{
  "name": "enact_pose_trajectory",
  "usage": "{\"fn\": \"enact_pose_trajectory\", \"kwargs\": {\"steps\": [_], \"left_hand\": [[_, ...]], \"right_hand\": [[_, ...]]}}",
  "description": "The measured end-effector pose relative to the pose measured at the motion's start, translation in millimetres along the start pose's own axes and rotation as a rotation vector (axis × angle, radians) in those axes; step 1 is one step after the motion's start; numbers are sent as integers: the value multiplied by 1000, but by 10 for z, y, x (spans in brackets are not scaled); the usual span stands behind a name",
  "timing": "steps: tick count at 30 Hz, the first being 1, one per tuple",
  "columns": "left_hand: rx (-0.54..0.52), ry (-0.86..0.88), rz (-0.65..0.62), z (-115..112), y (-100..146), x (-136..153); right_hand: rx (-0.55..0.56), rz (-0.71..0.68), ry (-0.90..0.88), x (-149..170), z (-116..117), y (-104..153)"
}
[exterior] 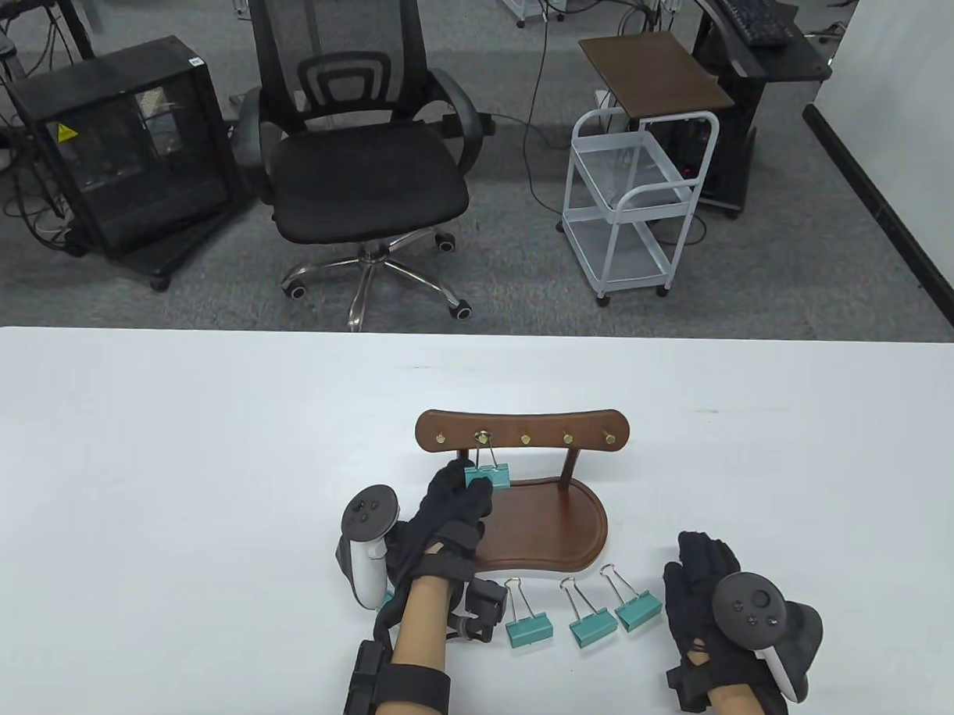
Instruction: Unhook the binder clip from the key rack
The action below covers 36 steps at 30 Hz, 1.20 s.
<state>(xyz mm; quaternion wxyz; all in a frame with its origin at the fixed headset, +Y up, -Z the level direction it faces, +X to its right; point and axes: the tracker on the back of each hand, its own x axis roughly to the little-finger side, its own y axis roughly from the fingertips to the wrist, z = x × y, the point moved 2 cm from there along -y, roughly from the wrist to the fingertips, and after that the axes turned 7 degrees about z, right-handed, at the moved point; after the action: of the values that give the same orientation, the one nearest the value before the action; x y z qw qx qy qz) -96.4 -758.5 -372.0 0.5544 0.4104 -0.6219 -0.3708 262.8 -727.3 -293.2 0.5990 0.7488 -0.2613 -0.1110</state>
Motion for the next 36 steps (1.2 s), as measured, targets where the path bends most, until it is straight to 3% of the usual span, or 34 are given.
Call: {"fn": "enact_pose_trajectory", "kwargs": {"steps": [36], "left_hand": [[-55, -2, -101, 112, 101, -58]], "right_hand": [[0, 1, -11, 2, -2, -3]]}}
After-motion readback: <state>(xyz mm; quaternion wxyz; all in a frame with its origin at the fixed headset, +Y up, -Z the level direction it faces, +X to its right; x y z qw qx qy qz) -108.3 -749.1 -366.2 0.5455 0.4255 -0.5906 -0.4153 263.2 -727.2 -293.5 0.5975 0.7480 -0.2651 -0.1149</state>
